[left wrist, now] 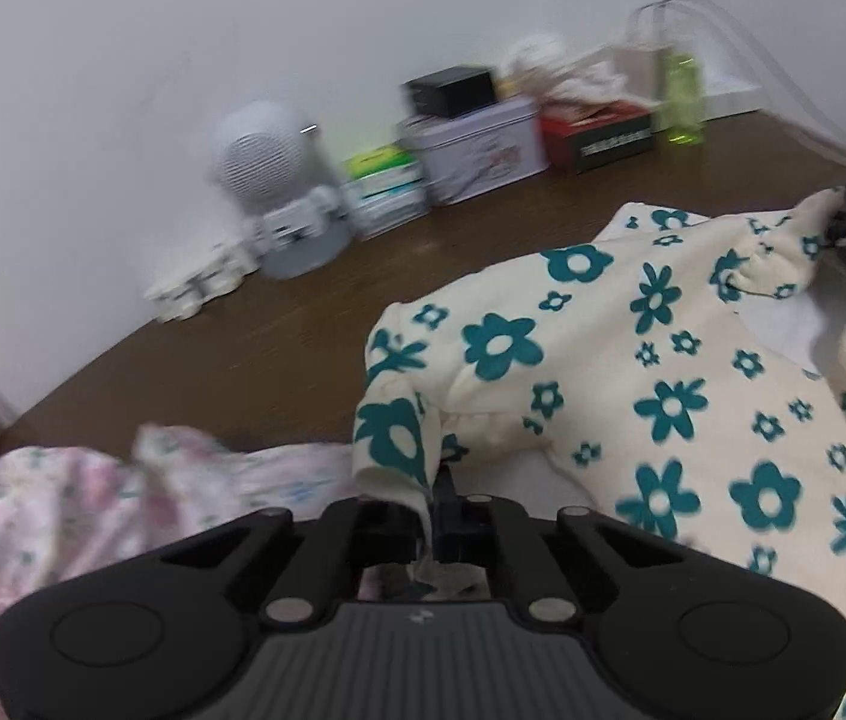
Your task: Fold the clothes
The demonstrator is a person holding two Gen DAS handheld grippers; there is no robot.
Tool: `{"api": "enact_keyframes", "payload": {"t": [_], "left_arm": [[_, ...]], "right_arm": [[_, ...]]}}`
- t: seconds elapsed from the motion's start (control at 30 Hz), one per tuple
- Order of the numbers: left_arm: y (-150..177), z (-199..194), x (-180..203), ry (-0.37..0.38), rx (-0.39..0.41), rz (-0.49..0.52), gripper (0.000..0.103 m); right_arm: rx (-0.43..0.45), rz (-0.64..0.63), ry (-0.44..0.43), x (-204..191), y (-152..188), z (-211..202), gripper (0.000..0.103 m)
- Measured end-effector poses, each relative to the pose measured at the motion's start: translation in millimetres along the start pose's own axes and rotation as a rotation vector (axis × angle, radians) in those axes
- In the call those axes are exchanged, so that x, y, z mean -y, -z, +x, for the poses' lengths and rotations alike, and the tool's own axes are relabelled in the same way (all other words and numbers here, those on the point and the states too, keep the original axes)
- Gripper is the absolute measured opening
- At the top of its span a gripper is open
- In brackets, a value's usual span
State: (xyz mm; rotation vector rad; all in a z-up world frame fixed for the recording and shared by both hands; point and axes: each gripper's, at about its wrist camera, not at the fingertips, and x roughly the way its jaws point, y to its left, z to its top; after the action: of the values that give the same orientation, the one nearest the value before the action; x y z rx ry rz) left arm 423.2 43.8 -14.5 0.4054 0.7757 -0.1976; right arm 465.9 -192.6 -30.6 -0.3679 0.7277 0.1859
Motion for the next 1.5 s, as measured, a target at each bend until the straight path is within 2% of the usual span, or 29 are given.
{"api": "enact_keyframes", "payload": {"t": [0.07, 0.13, 0.17, 0.2, 0.23, 0.27, 0.3, 0.33, 0.43, 0.53, 0.57, 0.6, 0.67, 0.77, 0.83, 0.9, 0.97, 1.0, 1.07, 1.17, 1.23, 1.27, 1.3, 1.33, 1.4, 1.5], "left_arm": [[-3, -1, 15, 0.022, 0.032, 0.036, 0.004], [-8, 0, 26, 0.034, 0.064, 0.063, 0.009], [-11, 0, 27, 0.04, 0.072, 0.063, 0.014], [-14, 0, 27, 0.049, 0.083, 0.056, 0.017], [-16, -1, 23, 0.06, 0.094, 0.043, 0.019], [-18, -2, 18, 0.065, 0.104, 0.03, 0.024], [-19, -3, 12, 0.063, 0.111, 0.021, 0.033], [-20, -2, 9, 0.054, 0.114, 0.02, 0.036], [-24, 5, 1, 0.041, 0.11, 0.026, 0.037], [-28, 13, -1, 0.061, 0.113, 0.027, 0.036], [-28, 17, 1, 0.071, 0.113, 0.038, 0.028], [-28, 20, 4, 0.088, 0.106, 0.048, 0.005], [-26, 23, 7, 0.114, 0.101, 0.057, 0.004], [-20, 23, 12, 0.115, 0.115, 0.084, 0.004], [-16, 20, 12, 0.116, 0.128, 0.099, 0.003], [-13, 17, 12, 0.113, 0.142, 0.113, 0.003], [-10, 14, 13, 0.107, 0.154, 0.131, 0.003], [-8, 13, 13, 0.105, 0.157, 0.14, 0.003], [-5, 12, 16, 0.1, 0.158, 0.16, 0.003], [-2, 11, 18, 0.096, 0.164, 0.178, 0.004], [-5, 8, 12, 0.112, 0.157, 0.125, 0.012], [-6, 6, 6, 0.124, 0.157, 0.084, 0.019], [-8, 3, 1, 0.137, 0.157, 0.044, 0.029], [-9, -1, -4, 0.149, 0.166, 0.01, 0.033], [-12, -12, -14, 0.174, 0.196, -0.047, 0.039], [-21, -25, -23, 0.194, 0.235, -0.111, 0.037]], "right_arm": [[0.01, -0.018, 0.055, 11, 4, -3, 0.006], [0.004, -0.008, 0.022, 23, 5, -4, 0.007], [-0.009, 0.011, -0.008, 29, 3, -5, 0.012], [-0.025, 0.036, -0.041, 36, 2, -6, 0.028], [-0.03, 0.065, -0.072, 43, 1, -8, 0.039], [-0.022, 0.104, -0.109, 51, 0, -13, 0.054], [-0.011, 0.154, -0.16, 62, -1, -19, 0.054], [-0.002, 0.21, -0.217, 74, -4, -26, 0.054], [0.036, 0.368, -0.363, 105, -15, -38, 0.056], [0.049, 0.4, -0.348, 105, -38, -26, 0.056], [0.032, 0.383, -0.33, 98, -46, -16, 0.056], [0.005, 0.366, -0.318, 90, -54, -3, 0.056], [-0.058, 0.331, -0.301, 73, -69, 25, 0.053], [-0.14, 0.276, -0.281, 47, -77, 60, 0.046], [-0.167, 0.245, -0.277, 34, -77, 72, 0.031], [-0.165, 0.229, -0.283, 28, -77, 74, 0.008], [-0.151, 0.243, -0.263, 28, -80, 73, 0.007], [-0.143, 0.266, -0.238, 32, -82, 74, 0.001], [-0.139, 0.334, -0.223, 43, -85, 79, 0.001], [-0.15, 0.409, -0.252, 56, -83, 86, 0.002], [-0.116, 0.411, -0.261, 57, -81, 79, 0.006], [-0.099, 0.411, -0.266, 57, -80, 75, 0.017], [-0.072, 0.422, -0.274, 60, -79, 67, 0.042], [-0.041, 0.439, -0.283, 65, -77, 57, 0.053], [0.008, 0.416, -0.297, 70, -77, 35, 0.054], [0.046, 0.312, -0.339, 66, -70, -1, 0.047]]}}
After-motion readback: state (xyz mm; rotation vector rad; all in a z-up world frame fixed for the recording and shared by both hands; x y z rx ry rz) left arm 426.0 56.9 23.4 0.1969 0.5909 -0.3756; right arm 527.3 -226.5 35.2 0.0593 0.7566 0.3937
